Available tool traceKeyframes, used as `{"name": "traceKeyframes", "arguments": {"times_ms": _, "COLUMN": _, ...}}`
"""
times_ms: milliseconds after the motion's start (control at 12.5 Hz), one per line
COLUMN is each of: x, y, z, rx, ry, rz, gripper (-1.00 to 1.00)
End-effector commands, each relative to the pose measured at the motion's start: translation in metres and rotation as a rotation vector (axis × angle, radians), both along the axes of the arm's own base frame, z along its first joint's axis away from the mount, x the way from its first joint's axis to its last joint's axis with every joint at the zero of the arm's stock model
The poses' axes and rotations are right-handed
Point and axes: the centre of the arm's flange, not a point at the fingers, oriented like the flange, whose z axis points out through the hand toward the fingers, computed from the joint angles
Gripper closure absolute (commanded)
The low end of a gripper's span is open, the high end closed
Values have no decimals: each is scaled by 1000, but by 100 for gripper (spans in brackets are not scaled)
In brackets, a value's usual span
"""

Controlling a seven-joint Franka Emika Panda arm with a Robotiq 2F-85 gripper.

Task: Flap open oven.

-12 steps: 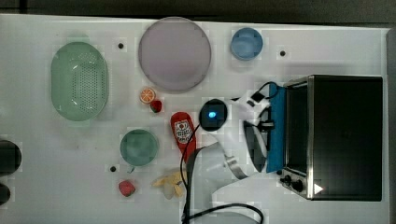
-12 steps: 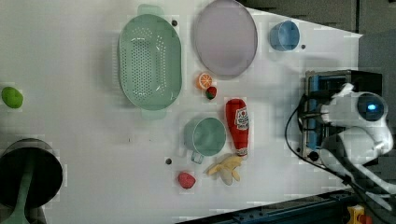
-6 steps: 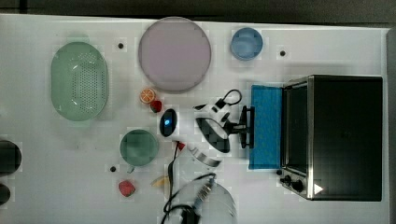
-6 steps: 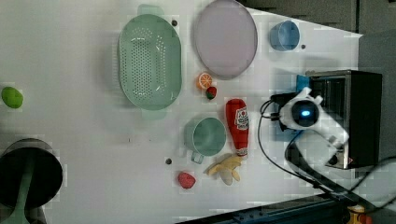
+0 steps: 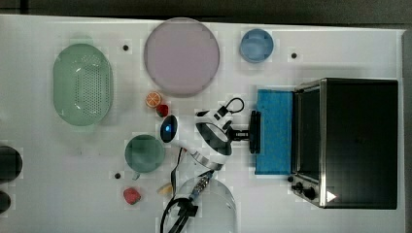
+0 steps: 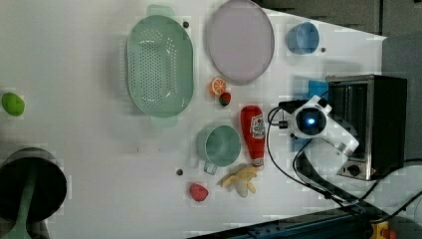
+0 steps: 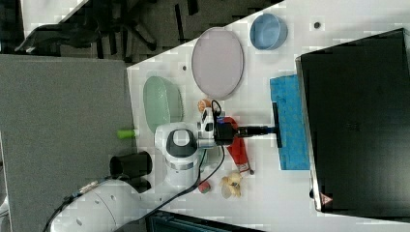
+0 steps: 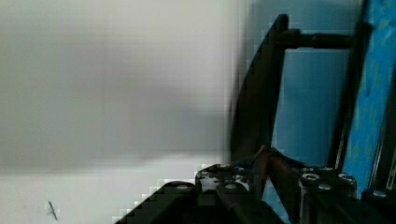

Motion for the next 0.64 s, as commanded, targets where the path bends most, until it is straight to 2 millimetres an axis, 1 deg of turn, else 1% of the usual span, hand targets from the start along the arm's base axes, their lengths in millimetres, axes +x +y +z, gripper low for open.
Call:
{"name": "traceKeyframes", "arguments": {"times_ms": 80, "x": 32, "y": -1, "z": 59, "rx": 80, "ry": -186, "rz": -103, "gripper": 65}}
{"name": "traceKeyframes", "arguments": {"times_ms": 240, "x": 44, "y": -2, "z": 106, "rx": 173, "ry": -285, "rz": -269, "gripper": 65}}
{"name": "traceKeyframes", "arguments": {"times_ms": 400, "x": 51, "y": -2, "z": 151, "rx": 275, "ry": -366, "rz": -436, "gripper": 65}}
{"name": "traceKeyframes", "arguments": {"times_ms": 640, "x": 50, "y": -3, "z": 208, "rx": 377, "ry": -433, "rz": -599, "gripper": 65}}
